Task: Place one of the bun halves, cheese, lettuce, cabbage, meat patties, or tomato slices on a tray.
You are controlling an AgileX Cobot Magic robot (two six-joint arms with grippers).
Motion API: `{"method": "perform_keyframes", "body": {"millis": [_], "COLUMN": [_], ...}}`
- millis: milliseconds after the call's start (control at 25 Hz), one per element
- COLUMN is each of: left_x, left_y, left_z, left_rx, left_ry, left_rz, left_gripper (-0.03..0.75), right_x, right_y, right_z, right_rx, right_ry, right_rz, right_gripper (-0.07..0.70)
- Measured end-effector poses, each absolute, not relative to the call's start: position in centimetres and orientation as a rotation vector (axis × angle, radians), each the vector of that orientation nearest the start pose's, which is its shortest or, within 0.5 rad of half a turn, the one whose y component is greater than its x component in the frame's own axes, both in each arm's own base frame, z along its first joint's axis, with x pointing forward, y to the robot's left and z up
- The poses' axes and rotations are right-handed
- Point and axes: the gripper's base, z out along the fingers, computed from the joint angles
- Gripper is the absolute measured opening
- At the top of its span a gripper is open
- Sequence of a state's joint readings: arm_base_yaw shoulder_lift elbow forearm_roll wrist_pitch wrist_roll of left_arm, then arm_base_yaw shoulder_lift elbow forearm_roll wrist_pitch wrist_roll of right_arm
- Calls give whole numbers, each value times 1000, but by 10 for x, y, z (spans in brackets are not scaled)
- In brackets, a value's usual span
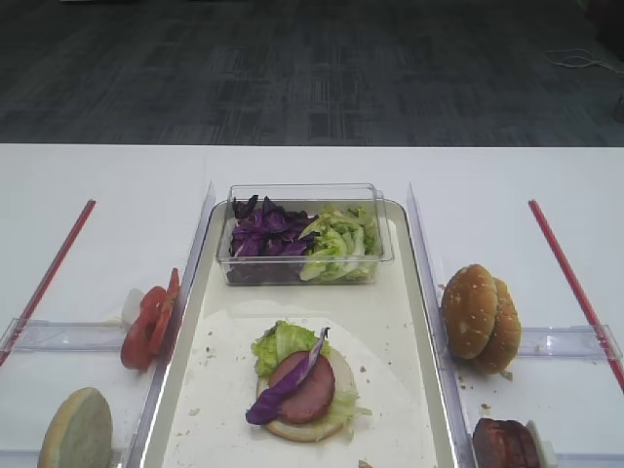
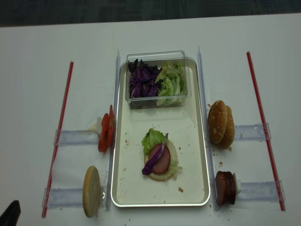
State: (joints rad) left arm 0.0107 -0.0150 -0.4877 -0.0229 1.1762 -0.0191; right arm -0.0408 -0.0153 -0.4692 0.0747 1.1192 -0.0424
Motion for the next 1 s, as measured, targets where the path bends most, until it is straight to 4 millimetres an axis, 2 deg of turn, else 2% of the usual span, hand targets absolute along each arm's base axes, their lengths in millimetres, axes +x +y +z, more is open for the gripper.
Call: {"method": "perform_keyframes", "body": {"millis": [1000], "left_x": [-11], "left_y": [-2], "left_z": [265], "left_rx": [-29], "left_ry": [2157], "left_rz": [-33], "left_gripper": [398], "right_x": [-6], "right_y": [6], "right_z": [264], "right_rx": [-7], "right_ry": [2116], "right_rz": [41], "right_gripper": [416]}}
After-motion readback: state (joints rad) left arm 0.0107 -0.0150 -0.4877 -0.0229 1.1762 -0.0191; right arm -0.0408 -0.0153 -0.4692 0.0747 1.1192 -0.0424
